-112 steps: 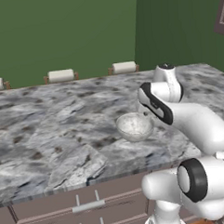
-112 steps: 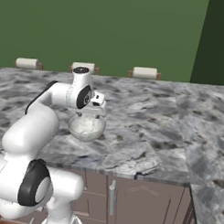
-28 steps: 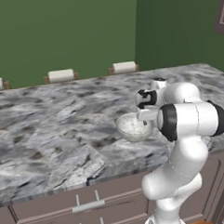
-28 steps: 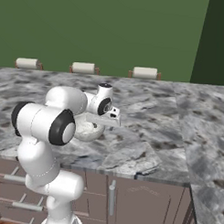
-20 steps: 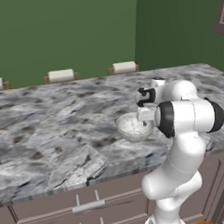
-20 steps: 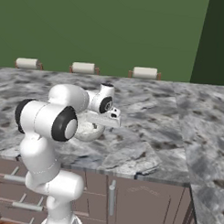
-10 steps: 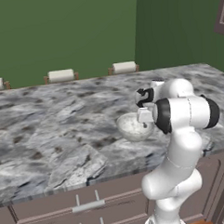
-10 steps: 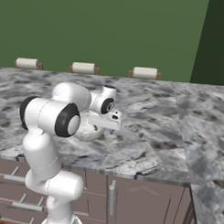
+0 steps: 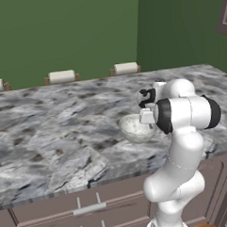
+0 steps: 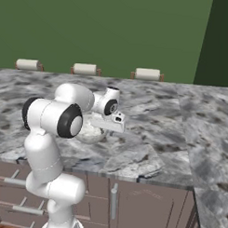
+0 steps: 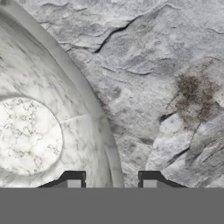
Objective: Pick the strainer and bowl and place them in the sink. Then turn on the water.
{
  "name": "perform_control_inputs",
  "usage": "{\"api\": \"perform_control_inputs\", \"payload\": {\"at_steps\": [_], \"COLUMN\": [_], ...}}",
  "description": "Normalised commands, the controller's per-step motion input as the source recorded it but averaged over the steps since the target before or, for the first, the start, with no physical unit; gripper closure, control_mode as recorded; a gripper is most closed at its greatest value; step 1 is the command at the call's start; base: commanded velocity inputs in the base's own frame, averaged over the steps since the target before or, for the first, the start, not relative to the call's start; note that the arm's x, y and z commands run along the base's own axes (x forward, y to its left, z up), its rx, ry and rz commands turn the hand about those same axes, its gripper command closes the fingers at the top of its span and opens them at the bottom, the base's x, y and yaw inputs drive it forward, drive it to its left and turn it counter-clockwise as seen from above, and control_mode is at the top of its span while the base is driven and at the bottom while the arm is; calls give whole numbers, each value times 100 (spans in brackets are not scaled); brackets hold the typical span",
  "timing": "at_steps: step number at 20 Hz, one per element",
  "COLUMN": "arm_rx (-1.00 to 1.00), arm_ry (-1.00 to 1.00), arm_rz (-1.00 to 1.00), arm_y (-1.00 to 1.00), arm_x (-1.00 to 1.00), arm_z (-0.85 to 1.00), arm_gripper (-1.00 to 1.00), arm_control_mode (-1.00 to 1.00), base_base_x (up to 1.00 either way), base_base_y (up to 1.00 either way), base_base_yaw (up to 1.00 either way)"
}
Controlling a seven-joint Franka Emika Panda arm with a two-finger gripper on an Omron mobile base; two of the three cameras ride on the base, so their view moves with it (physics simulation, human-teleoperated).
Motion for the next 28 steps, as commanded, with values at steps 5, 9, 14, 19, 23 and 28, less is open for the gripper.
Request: {"api": "perform_control_inputs", "payload": {"at_steps": [5, 9, 14, 19, 23, 28], "arm_rx": [0, 0, 0, 0, 0, 0], "arm_ry": [5, 8, 0, -1, -3, -3], "arm_rz": [0, 0, -1, -1, 0, -3], "arm_y": [0, 0, 0, 0, 0, 0], "arm_x": [0, 0, 0, -9, -22, -48], "arm_z": [0, 0, 10, 43, 66, 68], "arm_gripper": [100, 100, 100, 100, 100, 100], "arm_control_mode": [-100, -100, -100, -100, -100, -100], "base_base_x": [0, 0, 0, 0, 0, 0], "base_base_y": [0, 0, 0, 0, 0, 0], "base_base_yaw": [0, 0, 0, 0, 0, 0]}}
